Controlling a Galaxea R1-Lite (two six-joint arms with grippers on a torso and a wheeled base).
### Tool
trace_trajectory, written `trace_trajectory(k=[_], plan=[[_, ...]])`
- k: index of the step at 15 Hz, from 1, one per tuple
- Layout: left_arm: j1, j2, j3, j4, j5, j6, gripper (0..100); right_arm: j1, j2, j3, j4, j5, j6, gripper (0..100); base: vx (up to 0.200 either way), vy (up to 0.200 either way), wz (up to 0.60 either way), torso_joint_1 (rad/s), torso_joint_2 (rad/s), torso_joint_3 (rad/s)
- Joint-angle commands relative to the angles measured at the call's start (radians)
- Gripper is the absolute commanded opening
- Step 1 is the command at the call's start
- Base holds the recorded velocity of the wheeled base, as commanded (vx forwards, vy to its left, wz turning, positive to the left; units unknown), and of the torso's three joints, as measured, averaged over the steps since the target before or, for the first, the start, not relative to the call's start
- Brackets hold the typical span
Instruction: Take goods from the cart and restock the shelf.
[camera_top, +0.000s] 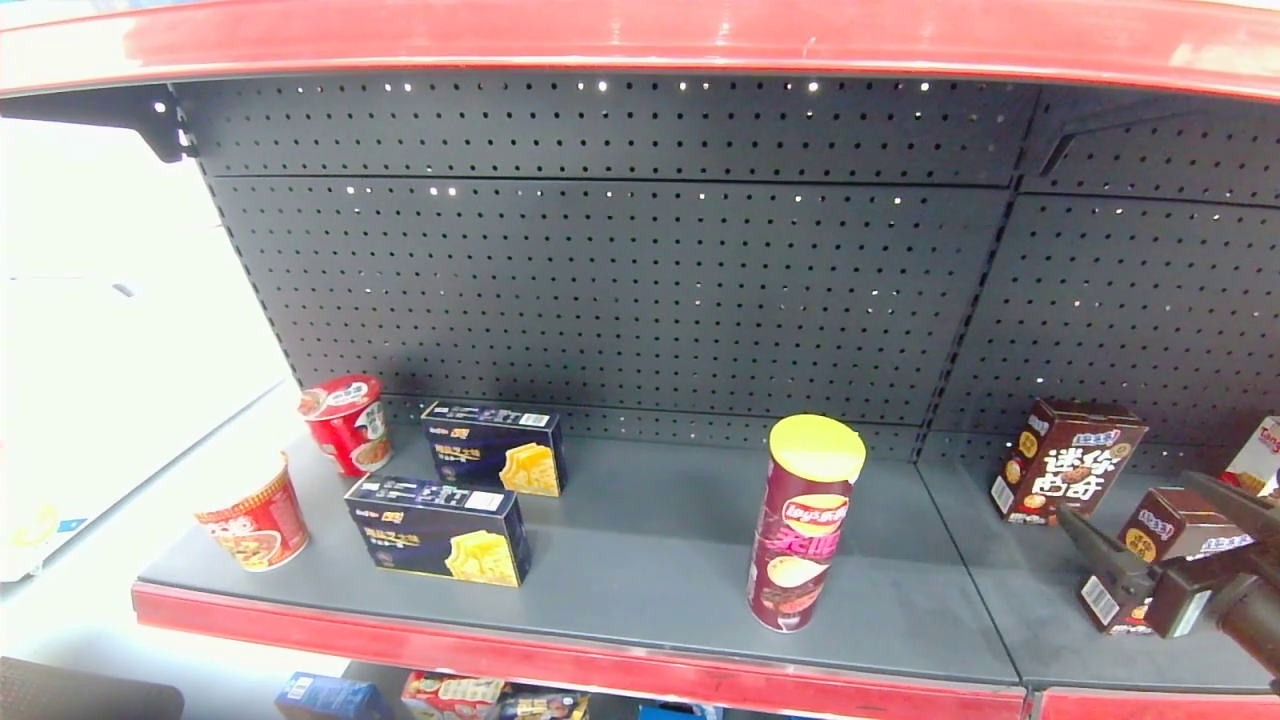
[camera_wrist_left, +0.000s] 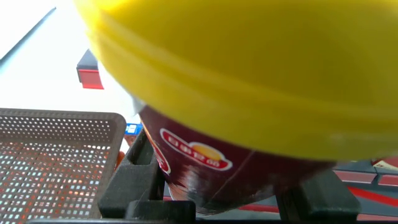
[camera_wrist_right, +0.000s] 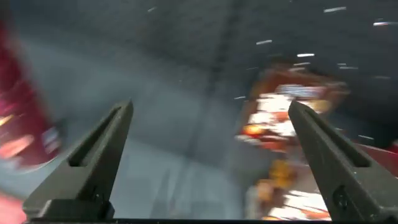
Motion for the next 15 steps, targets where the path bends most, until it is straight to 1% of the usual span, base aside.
trace_trajectory(k=[1,2,3,4,5,7,9,10,12,13,14,15], plan=[[-0.002,0.001,-0.004,0.000,-0.001,-0.001,0,-0.108,-0.142,0.003,0.055,-0.023,0.002,100,0.000,0.000,0.00,0.000,0.00,0.000],[0.000,0.003,-0.004,-0.001,-0.011,-0.015,0,-0.119,-0.242,0.003,0.147,-0.041,0.001,100,0.000,0.000,0.00,0.000,0.00,0.000],[0.000,0.003,-0.004,-0.001,-0.011,-0.015,0,-0.119,-0.242,0.003,0.147,-0.041,0.001,100,0.000,0.000,0.00,0.000,0.00,0.000],[0.000,0.003,-0.005,-0.003,-0.011,-0.018,0,-0.113,-0.426,0.002,0.356,-0.101,0.001,100,0.000,0.000,0.00,0.000,0.00,0.000],[0.000,0.004,-0.010,-0.004,-0.011,-0.020,0,-0.111,-0.507,0.002,0.437,-0.103,0.001,100,0.000,0.000,0.00,0.000,0.00,0.000],[0.001,0.003,-0.019,-0.001,-0.011,-0.020,0,-0.151,-0.745,-0.006,0.715,-0.104,0.007,100,0.000,0.000,0.00,0.000,0.00,0.000],[0.001,0.003,-0.024,-0.001,-0.011,-0.021,0,-0.199,-0.906,-0.018,0.916,-0.106,0.055,100,0.000,0.000,0.00,0.000,0.00,0.000],[0.001,0.003,-0.025,-0.001,-0.011,-0.021,0,-0.215,-0.975,-0.014,1.003,-0.109,0.078,100,0.000,0.000,0.00,0.000,0.00,0.000],[0.001,0.003,-0.025,0.000,-0.011,-0.021,0,-0.237,-1.073,0.003,1.115,-0.113,0.088,100,0.000,0.000,0.00,0.000,0.00,0.000],[0.001,0.003,-0.025,0.000,-0.011,-0.021,0,-0.255,-1.177,0.003,1.243,-0.113,0.091,100,0.000,0.000,0.00,0.000,0.00,0.000],[0.001,0.003,-0.027,0.000,-0.011,-0.021,0,-0.263,-1.220,0.000,1.286,-0.113,0.105,100,0.000,0.000,0.00,0.000,0.00,0.000],[0.001,0.003,-0.030,-0.001,-0.011,-0.021,0,-0.289,-1.236,-0.008,1.307,-0.117,0.139,100,0.000,0.000,0.00,0.000,0.00,0.000]])
